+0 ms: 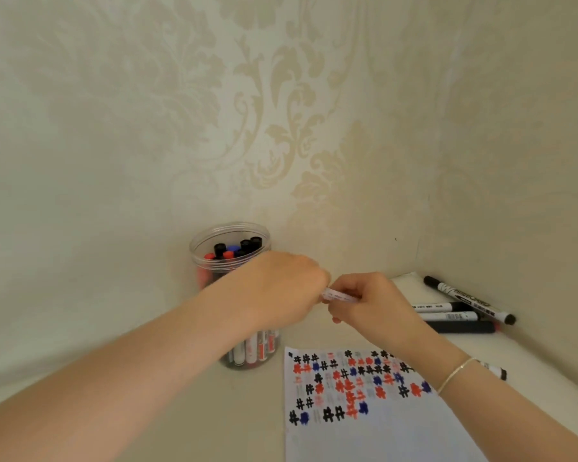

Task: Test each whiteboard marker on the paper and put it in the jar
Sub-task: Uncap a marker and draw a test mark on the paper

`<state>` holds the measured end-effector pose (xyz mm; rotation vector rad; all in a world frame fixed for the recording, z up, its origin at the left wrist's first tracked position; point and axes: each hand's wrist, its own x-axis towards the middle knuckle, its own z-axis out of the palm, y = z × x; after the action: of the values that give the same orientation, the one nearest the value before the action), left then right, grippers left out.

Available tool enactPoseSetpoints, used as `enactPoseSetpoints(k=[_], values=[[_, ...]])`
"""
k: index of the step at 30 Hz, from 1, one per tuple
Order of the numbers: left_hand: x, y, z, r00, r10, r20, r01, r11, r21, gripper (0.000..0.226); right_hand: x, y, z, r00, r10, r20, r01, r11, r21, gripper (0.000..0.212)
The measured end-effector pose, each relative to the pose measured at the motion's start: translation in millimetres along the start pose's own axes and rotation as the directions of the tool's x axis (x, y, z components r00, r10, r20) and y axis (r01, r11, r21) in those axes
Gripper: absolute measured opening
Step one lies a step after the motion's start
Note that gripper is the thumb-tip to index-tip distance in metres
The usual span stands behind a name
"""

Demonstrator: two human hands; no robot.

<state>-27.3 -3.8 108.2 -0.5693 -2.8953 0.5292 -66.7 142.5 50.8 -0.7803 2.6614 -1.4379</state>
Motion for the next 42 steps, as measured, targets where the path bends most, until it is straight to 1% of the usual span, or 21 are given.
enactPoseSetpoints(k=[1, 2, 3, 4, 5, 6, 7, 8, 9, 11, 14, 16, 18, 24, 29, 32, 34, 36, 37, 40, 42], values=[[-1, 2, 3, 0.999, -0.04, 0.004, 0.04, 0.999, -0.028, 0.014, 0, 6, -2, 0.996, -0.007, -0.092, -0.003, 0.994, -0.108, 0.012], [-4, 3, 6, 0.997, -0.078, -0.014, 0.077, 0.994, -0.071, 0.012, 0, 11, -4, 0.98, -0.006, -0.199, -0.032, 0.982, -0.188, 0.023], [-6, 5, 9, 0.993, -0.114, -0.043, 0.108, 0.985, -0.137, 0.011, 0, 15, -7, 0.957, 0.052, -0.284, -0.103, 0.98, -0.169, 0.042], [-9, 7, 12, 0.987, -0.149, -0.053, 0.131, 0.96, -0.246, 0.011, 0, 18, -12, 0.94, 0.184, -0.286, -0.187, 0.982, 0.017, 0.055], [-11, 9, 14, 0.986, -0.166, -0.029, 0.142, 0.911, -0.387, 0.011, -1, 16, -17, 0.932, 0.313, -0.181, -0.242, 0.912, 0.33, 0.055], [-13, 13, 15, 0.986, -0.164, 0.012, 0.145, 0.839, -0.524, 0.013, -2, 14, -19, 0.943, 0.332, 0.019, -0.271, 0.735, 0.621, 0.042], [-13, 17, 16, 0.989, -0.143, 0.044, 0.139, 0.768, -0.625, 0.015, -5, 14, -20, 0.951, 0.261, 0.168, -0.287, 0.535, 0.795, 0.025], [-14, 20, 17, 0.991, -0.118, 0.062, 0.128, 0.722, -0.68, 0.016, -9, 12, -20, 0.956, 0.173, 0.237, -0.291, 0.449, 0.845, 0.012], [-15, 23, 19, 0.993, -0.097, 0.074, 0.121, 0.691, -0.712, 0.019, -11, 12, -18, 0.957, 0.097, 0.272, -0.286, 0.454, 0.844, 0.014], [-16, 27, 24, 0.995, -0.054, 0.085, 0.1, 0.627, -0.773, 0.024, -13, 11, -14, 0.954, 0.012, 0.298, -0.255, 0.552, 0.794, 0.025], [-17, 32, 36, 0.996, -0.028, 0.09, 0.095, 0.352, -0.931, 0.021, -13, 9, -10, 0.968, 0.05, 0.248, -0.219, 0.653, 0.725, 0.032], [-18, 34, 43, 0.997, -0.044, 0.069, 0.076, 0.202, -0.977, 0.019, -14, 8, -6, 0.975, 0.062, 0.212, -0.203, 0.634, 0.746, 0.032], [-18, 35, 47, 0.999, -0.038, 0.031, 0.035, 0.098, -0.995, 0.024, -15, 11, -3, 0.975, 0.047, 0.217, -0.204, 0.584, 0.786, 0.031], [-16, 36, 49, 1.0, -0.007, -0.006, -0.006, -0.002, -1.0, 0.023, -19, 14, -7, 0.961, 0.001, 0.277, -0.233, 0.548, 0.804, 0.032], [-12, 40, 49, 0.998, 0.05, 0.031, 0.039, -0.164, -0.986, 0.021, -21, 21, -16, 0.94, -0.029, 0.34, -0.265, 0.567, 0.78, 0.022], [-12, 40, 51, 0.993, 0.098, 0.071, 0.089, -0.186, -0.979, 0.021, -23, 24, -22, 0.923, -0.042, 0.382, -0.287, 0.586, 0.758, 0.019], [-14, 38, 53, 0.99, 0.107, 0.088, 0.105, -0.163, -0.981, 0.019, -24, 24, -25, 0.906, -0.033, 0.422, -0.309, 0.63, 0.712, 0.021], [-15, 36, 55, 0.99, 0.092, 0.108, 0.114, -0.059, -0.992, 0.022, -26, 24, -28, 0.916, -0.008, 0.401, -0.302, 0.645, 0.702, 0.024], [-15, 34, 56, 0.99, 0.068, 0.126, 0.126, 0.002, -0.992, 0.03, -26, 25, -29, 0.937, 0.019, 0.349, -0.281, 0.634, 0.72, 0.025], [-15, 29, 64, 0.984, -0.131, 0.124, 0.136, 0.084, -0.987, 0.052, -29, 34, -36, 0.975, 0.184, 0.122, -0.21, 0.601, 0.771, 0.025], [-16, 33, 74, 0.941, -0.332, 0.063, 0.123, 0.161, -0.979, 0.051, -36, 40, -38, 0.967, 0.253, 0.032, -0.201, 0.677, 0.708, 0.026]])
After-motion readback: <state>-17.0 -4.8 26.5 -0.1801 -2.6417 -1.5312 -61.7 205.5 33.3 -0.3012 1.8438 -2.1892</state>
